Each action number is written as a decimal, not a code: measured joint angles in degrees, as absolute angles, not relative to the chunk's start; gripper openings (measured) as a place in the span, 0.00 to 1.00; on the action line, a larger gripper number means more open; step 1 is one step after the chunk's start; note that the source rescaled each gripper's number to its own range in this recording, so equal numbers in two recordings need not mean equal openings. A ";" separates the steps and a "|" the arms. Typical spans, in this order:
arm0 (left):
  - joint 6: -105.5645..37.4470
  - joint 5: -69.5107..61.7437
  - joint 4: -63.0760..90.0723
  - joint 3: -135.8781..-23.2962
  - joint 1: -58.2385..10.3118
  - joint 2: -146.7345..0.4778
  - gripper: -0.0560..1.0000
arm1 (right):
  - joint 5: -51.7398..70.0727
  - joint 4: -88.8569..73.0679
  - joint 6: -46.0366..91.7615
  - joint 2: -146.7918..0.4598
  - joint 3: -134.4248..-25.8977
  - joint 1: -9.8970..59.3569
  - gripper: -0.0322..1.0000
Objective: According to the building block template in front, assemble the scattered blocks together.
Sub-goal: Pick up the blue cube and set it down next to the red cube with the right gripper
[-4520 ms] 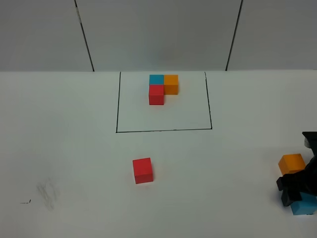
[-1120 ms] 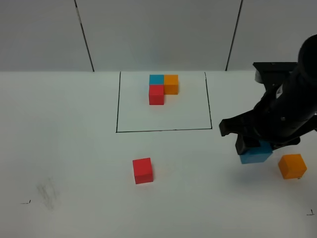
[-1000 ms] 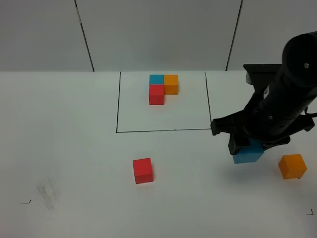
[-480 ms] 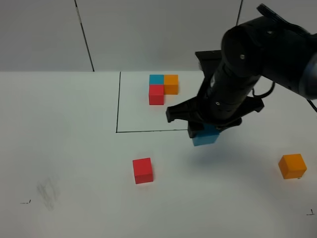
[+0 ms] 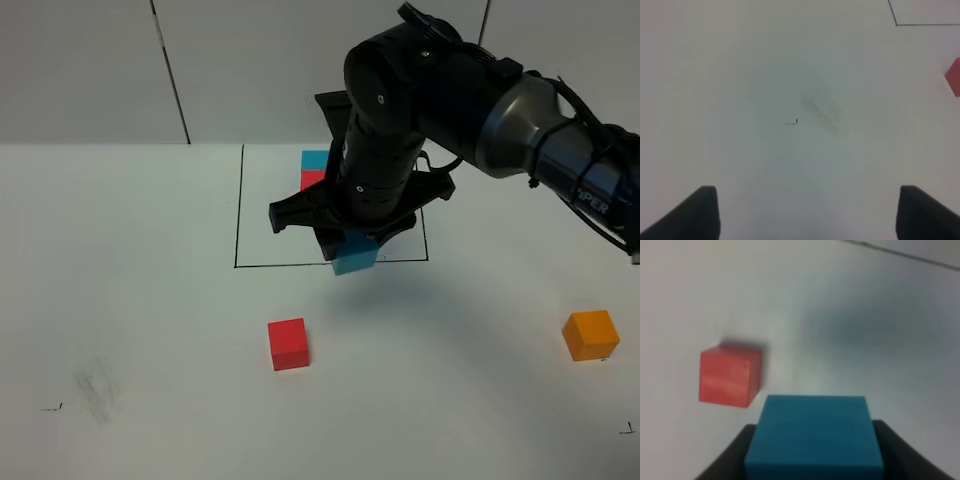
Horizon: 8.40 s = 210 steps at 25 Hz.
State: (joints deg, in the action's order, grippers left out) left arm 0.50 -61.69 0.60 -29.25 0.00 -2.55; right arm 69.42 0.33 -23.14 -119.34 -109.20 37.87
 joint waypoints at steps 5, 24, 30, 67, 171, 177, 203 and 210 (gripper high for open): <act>0.50 -61.69 0.60 -29.25 0.00 -2.55 0.61 | 69.48 0.33 -23.20 -123.25 -114.98 37.87 0.04; 0.50 -61.69 0.60 -29.25 0.00 -2.55 0.61 | 66.11 -4.92 -21.03 -131.61 -118.61 37.87 0.04; 0.50 -61.69 0.60 -29.25 0.00 -2.55 0.61 | 63.70 -6.09 -18.53 -134.17 -118.61 38.98 0.04; 0.50 -61.69 0.60 -29.25 0.00 -2.55 0.61 | 58.00 -0.33 -22.71 -138.92 -118.61 40.19 0.04; 0.50 -61.69 0.60 -29.25 0.00 -2.55 0.61 | 63.97 -1.03 -30.06 -142.44 -119.66 41.85 0.03; 0.50 -61.69 0.60 -29.25 0.00 -2.55 0.61 | 63.60 -3.68 -27.60 -142.44 -119.66 41.89 0.03; 0.50 -61.69 0.60 -29.25 0.00 -2.55 0.61 | 62.57 -5.62 -25.57 -142.44 -119.66 42.92 0.03; 0.50 -61.69 0.60 -29.25 0.00 -2.55 0.61 | 59.81 -6.59 -24.01 -142.80 -119.47 42.99 0.21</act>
State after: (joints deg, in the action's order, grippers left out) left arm 0.50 -61.69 0.60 -29.25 0.00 -2.55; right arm 59.81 -6.59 -24.01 -142.80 -119.47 42.99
